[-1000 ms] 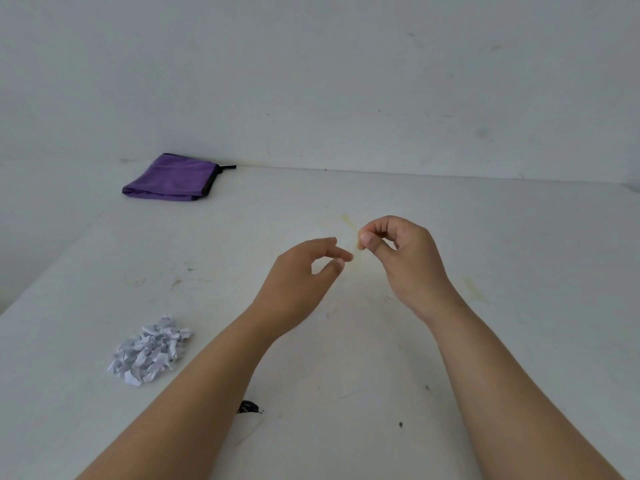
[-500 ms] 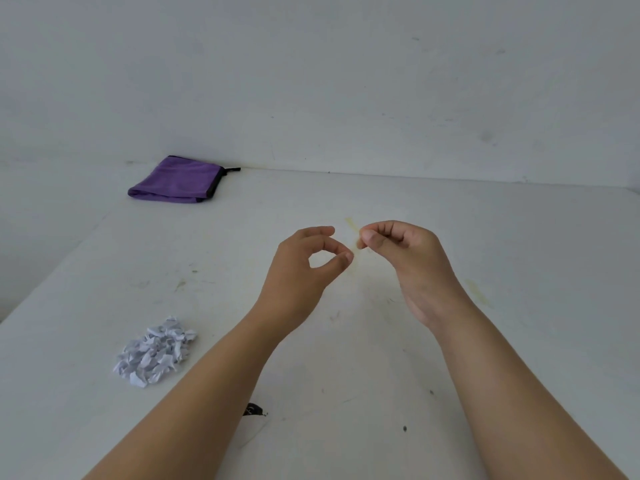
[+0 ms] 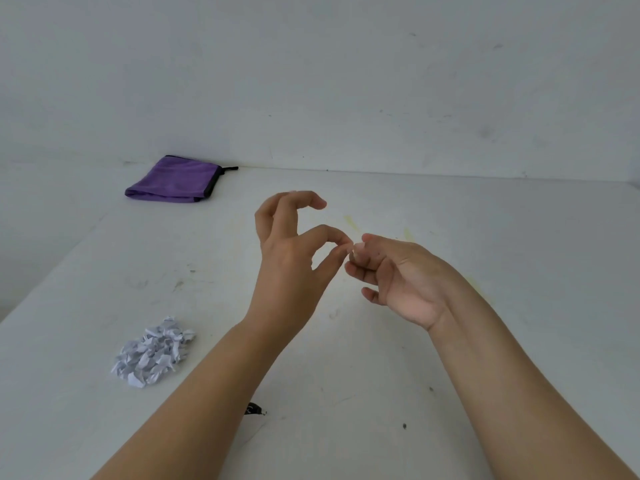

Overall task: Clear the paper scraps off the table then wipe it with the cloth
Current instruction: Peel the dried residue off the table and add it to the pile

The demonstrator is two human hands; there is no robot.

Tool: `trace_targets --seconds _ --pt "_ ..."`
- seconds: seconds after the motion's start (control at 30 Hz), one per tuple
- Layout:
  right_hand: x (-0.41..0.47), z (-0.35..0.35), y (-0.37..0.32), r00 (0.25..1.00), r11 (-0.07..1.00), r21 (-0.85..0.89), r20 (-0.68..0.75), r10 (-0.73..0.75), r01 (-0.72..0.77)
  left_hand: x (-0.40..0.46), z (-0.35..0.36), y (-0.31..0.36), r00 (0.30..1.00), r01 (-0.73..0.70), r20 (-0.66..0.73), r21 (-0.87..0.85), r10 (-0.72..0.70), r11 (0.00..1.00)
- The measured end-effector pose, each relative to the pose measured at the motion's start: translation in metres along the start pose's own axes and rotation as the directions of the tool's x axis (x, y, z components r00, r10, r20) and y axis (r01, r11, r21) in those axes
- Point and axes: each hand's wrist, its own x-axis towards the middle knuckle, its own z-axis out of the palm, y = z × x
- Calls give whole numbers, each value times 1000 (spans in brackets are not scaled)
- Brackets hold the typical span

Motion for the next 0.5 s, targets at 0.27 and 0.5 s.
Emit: trace_targets --seconds 0.27,0.5 --pt "-2 -1 -1 993 995 -71 93 72 -66 4 -5 -2 999 21 47 -72 -18 997" --pt "-4 3 -3 950 947 -228 -163 -266 226 3 -3 0 980 173 121 -125 -158 977"
